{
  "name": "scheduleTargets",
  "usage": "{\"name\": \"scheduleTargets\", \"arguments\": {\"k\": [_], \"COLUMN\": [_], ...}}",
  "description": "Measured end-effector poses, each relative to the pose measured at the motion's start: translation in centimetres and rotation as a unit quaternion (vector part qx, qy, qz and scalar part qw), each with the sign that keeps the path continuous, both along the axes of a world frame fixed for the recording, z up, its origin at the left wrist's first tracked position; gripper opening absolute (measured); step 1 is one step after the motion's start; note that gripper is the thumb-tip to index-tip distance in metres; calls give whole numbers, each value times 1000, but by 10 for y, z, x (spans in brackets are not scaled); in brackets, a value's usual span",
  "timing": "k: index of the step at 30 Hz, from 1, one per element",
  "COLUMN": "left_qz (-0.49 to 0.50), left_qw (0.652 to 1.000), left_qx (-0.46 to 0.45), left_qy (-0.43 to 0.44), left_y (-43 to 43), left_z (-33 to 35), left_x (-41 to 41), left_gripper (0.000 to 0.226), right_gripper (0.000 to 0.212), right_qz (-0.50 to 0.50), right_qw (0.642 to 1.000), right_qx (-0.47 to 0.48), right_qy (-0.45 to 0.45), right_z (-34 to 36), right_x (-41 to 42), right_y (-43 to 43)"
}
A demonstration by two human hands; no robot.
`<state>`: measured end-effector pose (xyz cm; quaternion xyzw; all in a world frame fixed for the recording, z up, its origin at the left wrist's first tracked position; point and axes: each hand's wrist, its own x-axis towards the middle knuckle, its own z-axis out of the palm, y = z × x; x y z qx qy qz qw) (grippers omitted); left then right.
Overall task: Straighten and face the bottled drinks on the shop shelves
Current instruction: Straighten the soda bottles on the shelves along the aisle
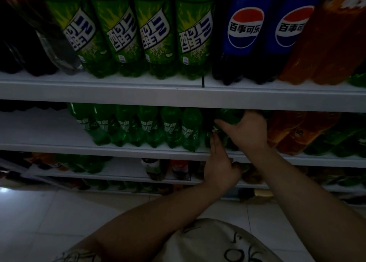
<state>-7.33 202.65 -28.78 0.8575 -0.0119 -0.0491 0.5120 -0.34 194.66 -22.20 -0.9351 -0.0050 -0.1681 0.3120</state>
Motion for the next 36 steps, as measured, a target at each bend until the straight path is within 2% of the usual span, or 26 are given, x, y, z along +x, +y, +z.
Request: {"name": "scheduleTargets", "arguments": {"k": [3,4,5,7,13,16,20,23,27,31,33,36], "left_qz": [11,17,20,19,27,28,5,-8,29,13,-51,-119], "left_qw": [1000,1000,1000,1000,997,998,998,998,998,1000,997,982], "left_qx": [15,9,-3,-23,-67,-54,-58,-53,-42,7,64,145], "left_qy": [-7,-7,-5,5,20,26,20,12,20,4,13,21], "left_y": [8,10,12,15,12,10,8,6,7,4,0,-7], "left_z": [-6,-7,-8,-6,-1,-8,-15,-16,-4,-3,-11,-26], "left_x": [-7,-7,-5,2,22,19,14,12,26,10,-13,-23], "left_gripper": [92,90,89,90,90,93,94,99,94,87,94,100], "right_gripper": [36,32,33,51,73,70,63,57,56,41,52,68], "right_qz": [61,76,83,83,65,33,45,30,26,74,79,53], "right_qw": [993,989,987,988,997,999,998,999,996,995,994,998], "right_qx": [64,80,87,75,1,10,33,-29,-84,-9,23,7], "right_qy": [78,94,105,102,-33,-24,14,22,-27,70,75,39], "right_z": [1,3,2,0,-3,0,2,4,7,12,14,14], "right_x": [7,8,10,9,-8,-2,6,7,4,6,7,7], "right_y": [-11,-14,-17,-19,-7,-4,-12,-10,4,-7,-14,-9]}}
